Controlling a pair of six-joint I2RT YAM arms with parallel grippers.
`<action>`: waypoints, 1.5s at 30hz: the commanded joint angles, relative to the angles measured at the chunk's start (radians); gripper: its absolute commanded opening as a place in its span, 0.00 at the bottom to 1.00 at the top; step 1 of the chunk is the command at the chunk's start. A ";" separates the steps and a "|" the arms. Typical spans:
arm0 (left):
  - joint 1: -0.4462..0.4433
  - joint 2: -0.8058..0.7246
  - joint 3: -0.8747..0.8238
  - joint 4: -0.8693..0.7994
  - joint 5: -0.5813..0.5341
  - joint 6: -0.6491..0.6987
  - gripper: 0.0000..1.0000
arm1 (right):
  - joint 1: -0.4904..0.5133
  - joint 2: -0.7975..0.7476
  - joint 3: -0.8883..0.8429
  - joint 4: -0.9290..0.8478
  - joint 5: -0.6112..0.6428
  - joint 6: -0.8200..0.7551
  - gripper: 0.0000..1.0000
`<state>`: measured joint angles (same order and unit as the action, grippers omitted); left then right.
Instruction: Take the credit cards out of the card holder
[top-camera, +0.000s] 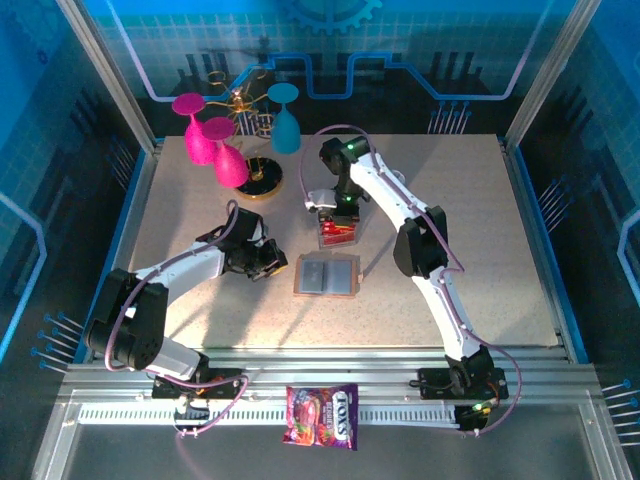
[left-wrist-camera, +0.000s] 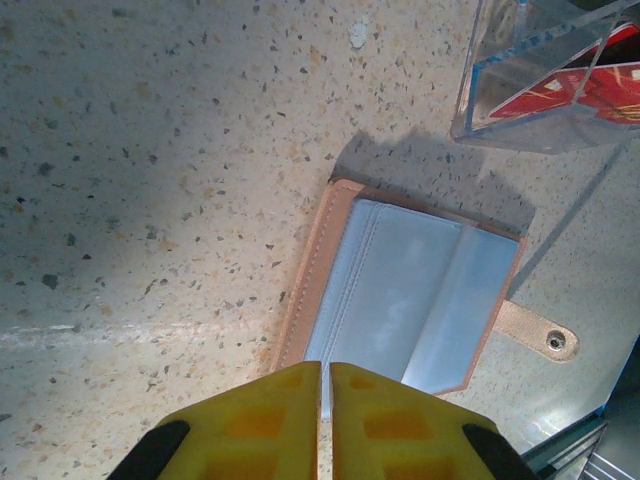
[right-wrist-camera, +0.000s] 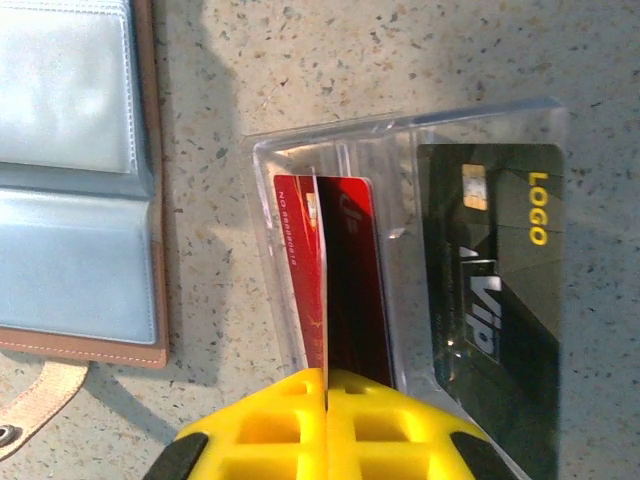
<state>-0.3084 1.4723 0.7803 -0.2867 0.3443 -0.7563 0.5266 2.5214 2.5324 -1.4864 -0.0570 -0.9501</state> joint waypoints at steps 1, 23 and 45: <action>0.014 -0.014 0.009 -0.031 0.004 0.014 0.12 | -0.013 0.029 0.041 -0.029 -0.023 0.035 0.00; 0.014 -0.011 0.011 -0.036 0.010 0.007 0.12 | -0.016 0.058 0.058 -0.123 -0.105 0.119 0.00; 0.012 0.039 0.014 0.014 0.052 0.005 0.12 | -0.019 -0.176 -0.153 0.106 -0.019 0.302 0.34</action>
<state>-0.3054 1.4887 0.7807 -0.2821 0.3622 -0.7567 0.5156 2.4012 2.4145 -1.4075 -0.0601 -0.7143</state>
